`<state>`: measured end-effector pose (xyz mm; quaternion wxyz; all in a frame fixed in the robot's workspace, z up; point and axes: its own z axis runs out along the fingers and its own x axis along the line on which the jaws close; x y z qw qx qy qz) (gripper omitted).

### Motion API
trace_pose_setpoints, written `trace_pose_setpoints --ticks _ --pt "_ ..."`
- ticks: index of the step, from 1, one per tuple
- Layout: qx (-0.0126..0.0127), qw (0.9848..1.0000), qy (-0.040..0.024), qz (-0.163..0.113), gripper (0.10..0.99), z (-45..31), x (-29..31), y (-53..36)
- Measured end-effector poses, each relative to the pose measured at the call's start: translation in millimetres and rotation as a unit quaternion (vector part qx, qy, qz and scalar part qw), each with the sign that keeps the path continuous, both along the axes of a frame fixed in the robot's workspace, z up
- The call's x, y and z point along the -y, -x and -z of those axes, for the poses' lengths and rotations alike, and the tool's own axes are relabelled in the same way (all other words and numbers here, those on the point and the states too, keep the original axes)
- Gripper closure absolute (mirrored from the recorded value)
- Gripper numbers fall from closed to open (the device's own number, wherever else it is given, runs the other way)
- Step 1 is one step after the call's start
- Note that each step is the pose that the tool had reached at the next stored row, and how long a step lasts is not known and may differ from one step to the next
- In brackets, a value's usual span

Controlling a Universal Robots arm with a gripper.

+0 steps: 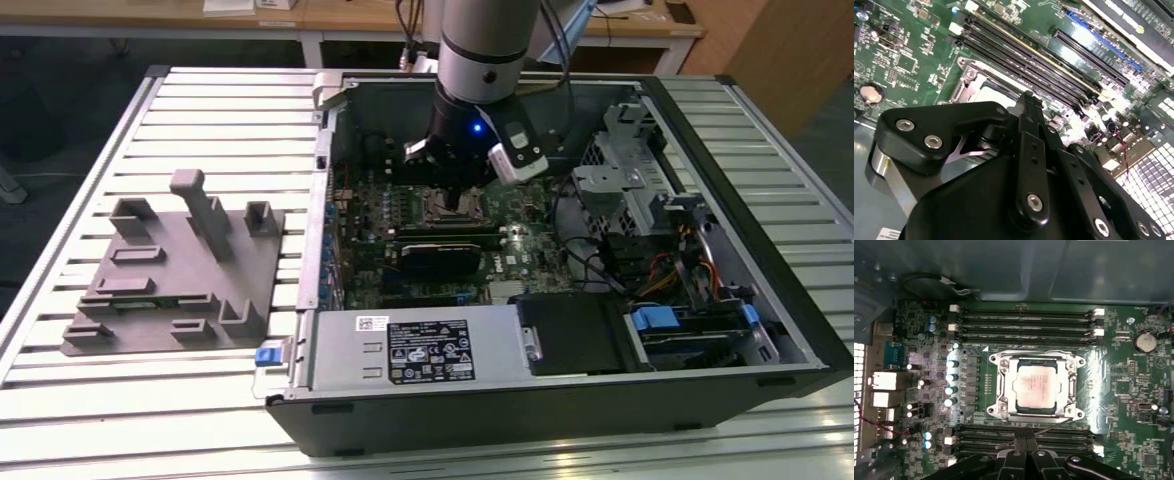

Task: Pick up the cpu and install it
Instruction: 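Install the second cpu locking lever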

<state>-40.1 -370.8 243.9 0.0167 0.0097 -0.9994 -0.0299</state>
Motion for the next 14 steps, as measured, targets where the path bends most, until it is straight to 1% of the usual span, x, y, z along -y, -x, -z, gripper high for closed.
trace_pose_setpoints --ticks 5,11,14 --pt "0.0000 1.0000 0.0000 0.000 0.980 2.6 0.8 9.2" --pt "-0.0015 1.0000 0.0000 0.000 0.980 13.1 1.5 9.9" --pt "-0.0020 1.0000 -0.0003 0.000 0.980 17.6 3.9 10.0"
